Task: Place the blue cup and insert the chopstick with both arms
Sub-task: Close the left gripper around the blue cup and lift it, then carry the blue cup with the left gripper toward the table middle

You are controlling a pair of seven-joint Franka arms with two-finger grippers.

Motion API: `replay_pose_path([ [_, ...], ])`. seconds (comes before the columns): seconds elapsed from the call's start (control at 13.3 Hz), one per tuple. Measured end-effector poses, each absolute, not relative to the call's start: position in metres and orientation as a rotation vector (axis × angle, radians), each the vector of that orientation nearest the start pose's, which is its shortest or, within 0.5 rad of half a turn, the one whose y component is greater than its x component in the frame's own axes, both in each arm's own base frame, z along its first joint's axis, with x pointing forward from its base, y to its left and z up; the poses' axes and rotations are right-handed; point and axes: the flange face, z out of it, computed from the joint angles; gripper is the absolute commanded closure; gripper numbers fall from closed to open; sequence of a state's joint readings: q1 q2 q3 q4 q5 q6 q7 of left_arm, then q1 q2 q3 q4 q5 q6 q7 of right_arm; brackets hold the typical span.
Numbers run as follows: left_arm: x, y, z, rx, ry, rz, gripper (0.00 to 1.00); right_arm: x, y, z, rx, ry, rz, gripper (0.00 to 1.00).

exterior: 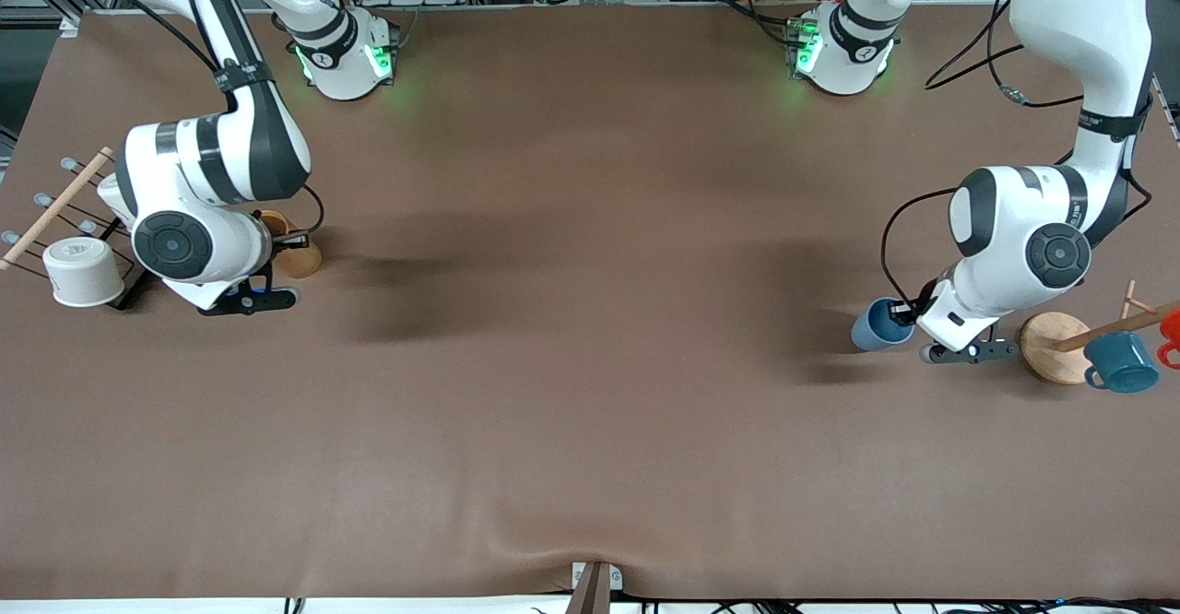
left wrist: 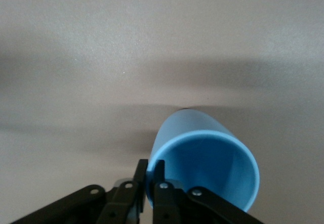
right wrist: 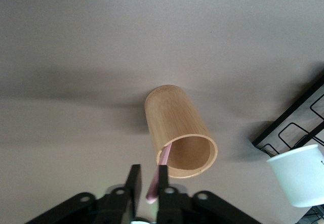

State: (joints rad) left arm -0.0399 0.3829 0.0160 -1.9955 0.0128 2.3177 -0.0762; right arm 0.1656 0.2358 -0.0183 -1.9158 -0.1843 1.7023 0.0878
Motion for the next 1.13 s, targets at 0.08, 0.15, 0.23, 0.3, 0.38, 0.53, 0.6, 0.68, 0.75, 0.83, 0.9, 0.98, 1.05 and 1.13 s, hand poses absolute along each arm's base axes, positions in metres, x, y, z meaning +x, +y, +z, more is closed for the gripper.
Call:
replay_pose_path([
  [0.08,0.603,-0.015,0.267,-3.123,-0.064,0.08,1.0,0.55,0.064,0.347,-3.29,-0.211,0.711,0.98],
  [0.15,0.604,-0.019,0.273,-3.125,-0.053,0.065,1.0,0.55,0.063,0.348,-3.293,-0.222,0.71,1.0],
  [0.23,0.604,-0.029,0.281,-3.132,-0.027,0.053,1.0,0.549,0.062,0.35,-3.291,-0.241,0.708,1.0],
  [0.3,0.603,-0.047,0.291,-3.142,0.02,0.053,1.0,0.549,0.061,0.352,-3.291,-0.245,0.703,1.0],
  [0.38,0.6,-0.071,0.302,-3.152,0.073,0.052,1.0,0.549,0.058,0.356,-3.291,-0.244,0.696,1.0],
  [0.53,0.589,-0.13,0.316,-3.178,0.118,0.045,1.0,0.546,0.054,0.365,-3.289,-0.241,0.696,1.0],
  [0.6,0.582,-0.164,0.318,-3.194,0.086,0.048,1.0,0.544,0.054,0.37,-3.289,-0.238,0.7,1.0],
  [0.68,0.571,-0.199,0.32,-3.209,0.034,0.059,1.0,0.543,0.053,0.375,-3.29,-0.237,0.696,0.85],
  [0.75,0.558,-0.237,0.32,-3.219,-0.022,0.073,1.0,0.542,0.053,0.379,-3.291,-0.236,0.688,0.69],
  [0.83,0.545,-0.274,0.319,-3.224,-0.07,0.088,1.0,0.542,0.053,0.38,-3.292,-0.235,0.685,0.6],
  [0.9,0.533,-0.306,0.318,-3.226,-0.111,0.098,1.0,0.542,0.053,0.38,-3.291,-0.236,0.686,0.57],
  [0.98,0.521,-0.338,0.315,-3.226,-0.154,0.113,1.0,0.542,0.053,0.379,-3.291,-0.236,0.687,0.54],
  [1.05,0.507,-0.369,0.31,-3.225,-0.2,0.132,1.0,0.541,0.053,0.378,-3.291,-0.237,0.685,0.56],
  [1.13,0.492,-0.4,0.304,-3.221,-0.246,0.153,1.0,0.542,0.053,0.377,-3.292,-0.238,0.679,0.6],
])
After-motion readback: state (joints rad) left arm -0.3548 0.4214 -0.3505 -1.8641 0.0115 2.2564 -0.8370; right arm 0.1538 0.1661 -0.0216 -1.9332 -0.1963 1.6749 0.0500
